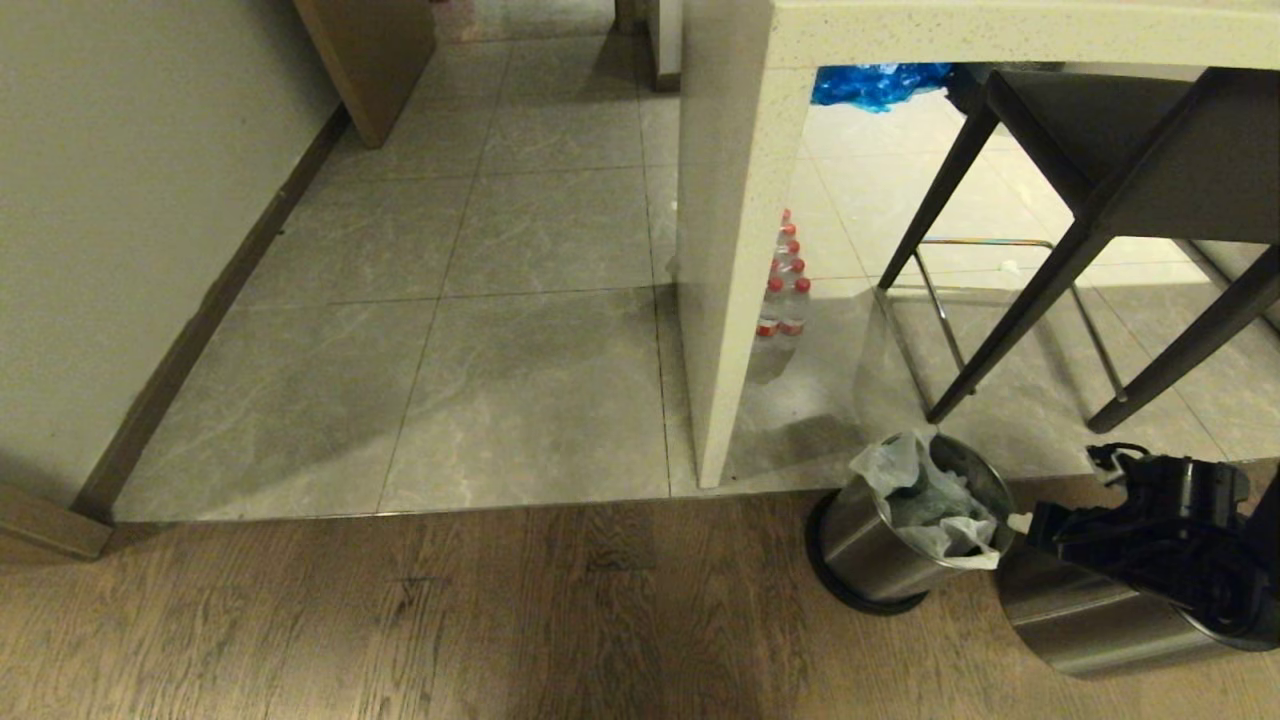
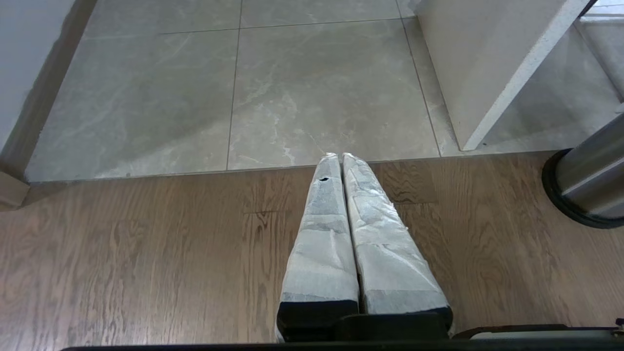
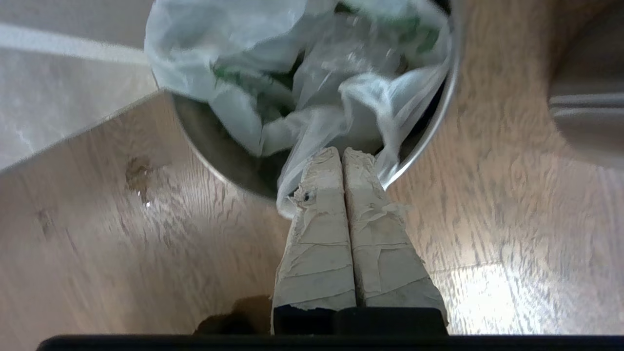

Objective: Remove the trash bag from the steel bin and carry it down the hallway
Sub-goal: Pick up the trash bag

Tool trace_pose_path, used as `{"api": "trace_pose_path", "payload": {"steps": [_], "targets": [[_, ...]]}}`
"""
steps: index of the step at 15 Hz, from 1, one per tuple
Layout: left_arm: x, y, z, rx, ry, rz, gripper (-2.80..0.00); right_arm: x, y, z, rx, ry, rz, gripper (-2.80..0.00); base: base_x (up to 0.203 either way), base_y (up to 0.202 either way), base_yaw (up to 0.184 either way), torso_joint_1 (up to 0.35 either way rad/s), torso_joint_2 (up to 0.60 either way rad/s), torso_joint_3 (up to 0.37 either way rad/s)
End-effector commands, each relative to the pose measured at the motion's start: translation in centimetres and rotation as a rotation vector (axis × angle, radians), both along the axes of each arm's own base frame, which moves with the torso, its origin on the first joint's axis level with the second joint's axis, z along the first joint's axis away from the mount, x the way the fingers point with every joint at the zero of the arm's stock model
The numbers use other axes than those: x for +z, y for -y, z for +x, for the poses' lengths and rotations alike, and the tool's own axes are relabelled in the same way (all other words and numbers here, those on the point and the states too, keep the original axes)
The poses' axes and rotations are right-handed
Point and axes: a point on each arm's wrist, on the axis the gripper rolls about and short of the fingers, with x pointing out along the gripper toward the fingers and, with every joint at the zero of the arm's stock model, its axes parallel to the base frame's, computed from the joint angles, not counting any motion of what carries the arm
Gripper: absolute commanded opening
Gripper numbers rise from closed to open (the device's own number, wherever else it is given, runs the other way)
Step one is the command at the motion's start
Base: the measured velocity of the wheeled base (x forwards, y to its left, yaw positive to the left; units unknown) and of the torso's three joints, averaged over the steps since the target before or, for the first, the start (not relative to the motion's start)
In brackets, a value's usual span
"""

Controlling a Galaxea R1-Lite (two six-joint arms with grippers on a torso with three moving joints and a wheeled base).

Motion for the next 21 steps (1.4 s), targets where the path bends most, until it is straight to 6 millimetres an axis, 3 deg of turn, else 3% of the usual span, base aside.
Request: {"api": "trace_pose_path", "payload": {"steps": [1, 4, 6, 7, 9, 14, 16, 21], "targets": [[0.0, 0.0, 0.0, 0.0, 0.0, 0.0, -2.8, -0.3, -0.7, 0.2, 0.023, -0.009, 0.008, -2.8, 0.0, 0.0, 0.0, 0.0, 0.0, 0.0], [0.0, 0.0, 0.0, 0.0, 0.0, 0.0, -2.8, -0.4, -1.3, 0.2, 0.038, -0.021, 0.02, -2.8, 0.0, 0.0, 0.0, 0.0, 0.0, 0.0], [0.0, 0.0, 0.0, 0.0, 0.0, 0.0, -2.8, 0.6, -1.6, 0.0, 0.032, -0.011, 0.042, -2.8, 0.0, 0.0, 0.0, 0.0, 0.0, 0.0], [0.0, 0.0, 0.0, 0.0, 0.0, 0.0, -2.8, 0.9, -1.6, 0.0, 0.042, -0.01, 0.053, 0.0, 0.0, 0.0, 0.0, 0.0, 0.0, 0.0], [0.0, 0.0, 0.0, 0.0, 0.0, 0.0, -2.8, 1.2, -1.5, 0.5, 0.043, 0.009, 0.051, 0.0, 0.0, 0.0, 0.0, 0.0, 0.0, 0.0], [0.0, 0.0, 0.0, 0.0, 0.0, 0.0, -2.8, -0.3, -2.3, 3.5, 0.102, 0.034, 0.031, 0.0, 0.0, 0.0, 0.0, 0.0, 0.0, 0.0], [0.0, 0.0, 0.0, 0.0, 0.0, 0.0, -2.8, -0.8, -2.7, 5.7, 0.13, 0.05, 0.015, 0.0, 0.0, 0.0, 0.0, 0.0, 0.0, 0.0], [0.0, 0.0, 0.0, 0.0, 0.0, 0.0, -2.8, -2.2, -2.5, 8.4, 0.202, 0.049, -0.133, 0.0, 0.0, 0.0, 0.0, 0.0, 0.0, 0.0]]}}
